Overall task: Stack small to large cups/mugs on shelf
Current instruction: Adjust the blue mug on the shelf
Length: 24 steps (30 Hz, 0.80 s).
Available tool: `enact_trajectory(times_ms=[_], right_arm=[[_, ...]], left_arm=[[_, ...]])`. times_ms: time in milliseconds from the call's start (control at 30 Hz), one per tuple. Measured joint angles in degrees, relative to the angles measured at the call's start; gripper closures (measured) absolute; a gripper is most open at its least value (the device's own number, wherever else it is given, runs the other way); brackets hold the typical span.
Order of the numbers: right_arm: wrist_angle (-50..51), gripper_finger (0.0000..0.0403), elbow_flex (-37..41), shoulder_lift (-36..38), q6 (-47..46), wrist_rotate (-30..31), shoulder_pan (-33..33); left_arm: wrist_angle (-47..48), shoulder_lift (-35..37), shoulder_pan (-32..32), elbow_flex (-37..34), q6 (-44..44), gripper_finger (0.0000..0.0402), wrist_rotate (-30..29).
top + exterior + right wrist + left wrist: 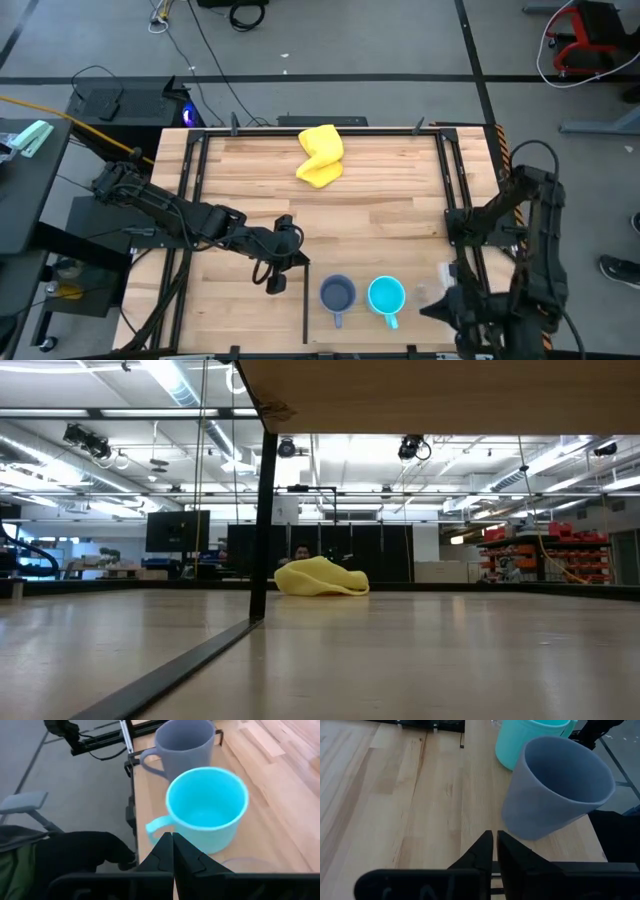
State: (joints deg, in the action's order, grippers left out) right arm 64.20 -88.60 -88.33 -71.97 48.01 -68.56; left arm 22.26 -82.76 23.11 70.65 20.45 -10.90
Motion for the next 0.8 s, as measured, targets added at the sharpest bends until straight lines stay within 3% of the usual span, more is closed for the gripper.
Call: enact_trajectory(times_ms=[233,800], right_arm=[[0.0,0.0402,0.0,-5.5,-4.1,1.3,-1.0],[-3.7,0.0402,0.0,-11.7,-3.9,-3.1,2.8]], left_arm=[[0.0,0.0,0.0,0.0,1.1,0.037,0.0],[0.0,0.0,0.0,0.0,1.4,0.0366,0.0]])
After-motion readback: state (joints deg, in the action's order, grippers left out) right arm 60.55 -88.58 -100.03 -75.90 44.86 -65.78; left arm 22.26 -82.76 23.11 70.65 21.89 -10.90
